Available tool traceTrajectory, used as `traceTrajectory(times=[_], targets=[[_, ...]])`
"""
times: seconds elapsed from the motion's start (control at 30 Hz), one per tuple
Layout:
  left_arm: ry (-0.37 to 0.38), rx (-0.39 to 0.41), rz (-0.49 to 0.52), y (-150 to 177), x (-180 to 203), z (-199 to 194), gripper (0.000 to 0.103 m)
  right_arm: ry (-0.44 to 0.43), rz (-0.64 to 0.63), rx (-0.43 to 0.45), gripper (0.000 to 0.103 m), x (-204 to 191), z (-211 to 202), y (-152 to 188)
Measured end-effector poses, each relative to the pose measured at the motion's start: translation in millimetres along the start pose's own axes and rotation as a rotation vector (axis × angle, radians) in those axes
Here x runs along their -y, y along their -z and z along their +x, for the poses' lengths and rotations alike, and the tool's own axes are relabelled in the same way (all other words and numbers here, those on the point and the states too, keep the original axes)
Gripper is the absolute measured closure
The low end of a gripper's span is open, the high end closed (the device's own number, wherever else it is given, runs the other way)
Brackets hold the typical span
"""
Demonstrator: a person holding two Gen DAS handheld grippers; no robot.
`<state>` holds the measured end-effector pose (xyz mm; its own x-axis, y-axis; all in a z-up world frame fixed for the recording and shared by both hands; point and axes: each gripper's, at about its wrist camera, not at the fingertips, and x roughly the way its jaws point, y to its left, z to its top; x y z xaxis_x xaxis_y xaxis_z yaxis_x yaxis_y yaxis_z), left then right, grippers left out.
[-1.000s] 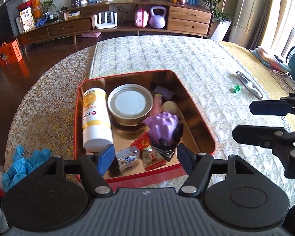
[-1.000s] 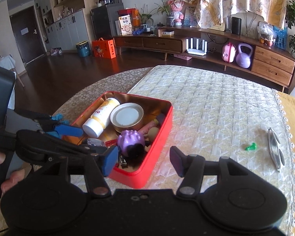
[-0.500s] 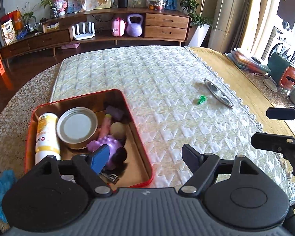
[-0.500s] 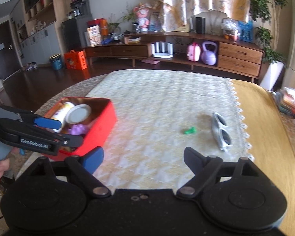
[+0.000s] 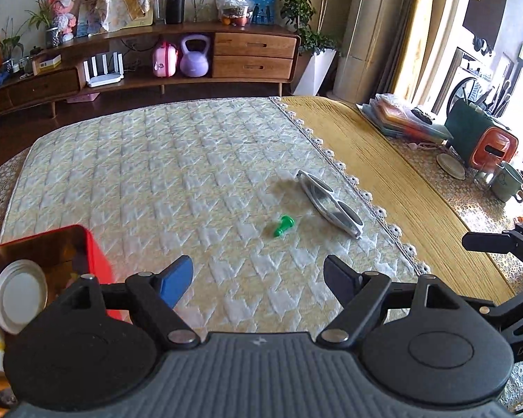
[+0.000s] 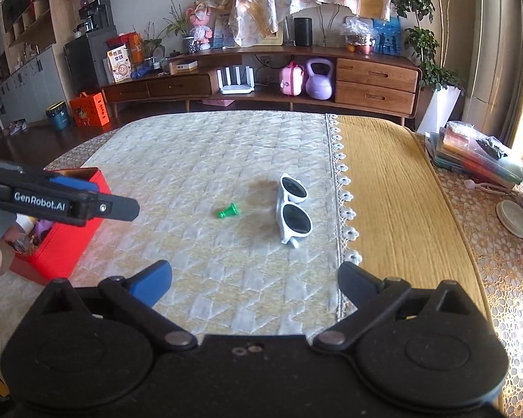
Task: Organize rigid objects
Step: 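Move the left tool to the green plastic peg while the right tool approaches the white sunglasses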
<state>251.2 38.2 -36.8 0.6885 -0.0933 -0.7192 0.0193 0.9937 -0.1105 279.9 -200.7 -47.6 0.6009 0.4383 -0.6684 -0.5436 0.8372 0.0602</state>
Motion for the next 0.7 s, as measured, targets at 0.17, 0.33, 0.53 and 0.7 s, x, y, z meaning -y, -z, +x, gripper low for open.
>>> traceTrajectory(times=[0.17,0.33,0.53,0.7], targets=[[-0.011,-0.01,0.031,-13,16,32,0.021,0.029,0.02,-0.009,0.001,22,20,0],[-0.026,-0.036,0.053,-19,27,66,0.021,0.024,0.004,-0.018,0.001,38,42,-6],[-0.027,-0.046,0.063,-20,33,99,0.021,0.03,-0.036,-0.029,0.007,44,78,-10],[-0.031,-0.057,0.058,-18,32,121,0.021,0.013,-0.093,-0.035,0.014,36,101,-12]])
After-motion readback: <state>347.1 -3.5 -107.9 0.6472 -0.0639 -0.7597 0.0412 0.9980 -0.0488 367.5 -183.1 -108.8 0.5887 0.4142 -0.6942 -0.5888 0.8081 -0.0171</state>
